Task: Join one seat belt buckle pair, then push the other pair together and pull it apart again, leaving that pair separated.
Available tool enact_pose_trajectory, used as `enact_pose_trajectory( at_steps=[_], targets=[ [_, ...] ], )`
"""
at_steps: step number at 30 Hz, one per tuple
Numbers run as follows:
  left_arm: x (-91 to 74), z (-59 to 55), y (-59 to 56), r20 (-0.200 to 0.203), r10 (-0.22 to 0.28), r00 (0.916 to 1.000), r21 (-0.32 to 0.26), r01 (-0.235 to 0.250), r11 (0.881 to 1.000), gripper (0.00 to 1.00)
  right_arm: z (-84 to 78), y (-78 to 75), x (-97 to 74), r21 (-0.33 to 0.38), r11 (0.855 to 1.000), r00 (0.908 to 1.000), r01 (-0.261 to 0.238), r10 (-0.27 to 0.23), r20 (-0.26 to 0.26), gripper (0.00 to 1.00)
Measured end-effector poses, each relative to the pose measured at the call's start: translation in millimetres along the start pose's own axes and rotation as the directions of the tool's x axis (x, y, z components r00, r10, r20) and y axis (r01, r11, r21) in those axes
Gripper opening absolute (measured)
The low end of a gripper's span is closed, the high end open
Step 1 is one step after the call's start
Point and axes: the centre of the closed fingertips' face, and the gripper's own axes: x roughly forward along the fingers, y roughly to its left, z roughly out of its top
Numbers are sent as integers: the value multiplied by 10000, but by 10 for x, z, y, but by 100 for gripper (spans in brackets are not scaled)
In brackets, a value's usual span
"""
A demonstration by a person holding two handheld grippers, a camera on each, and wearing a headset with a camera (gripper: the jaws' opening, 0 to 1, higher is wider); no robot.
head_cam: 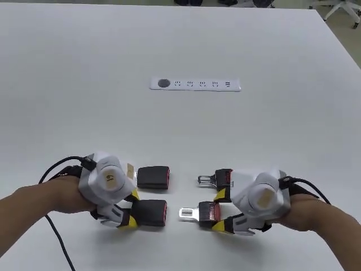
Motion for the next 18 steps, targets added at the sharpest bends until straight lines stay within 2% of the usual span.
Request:
enact_pose_trajectory(
  at_steps=[18],
  targets=[
    [12,-32,29,-42,46,10000,-10,-46,10000,32,156,29,108,-50,9999,9999,-102,102,90,30]
  ],
)
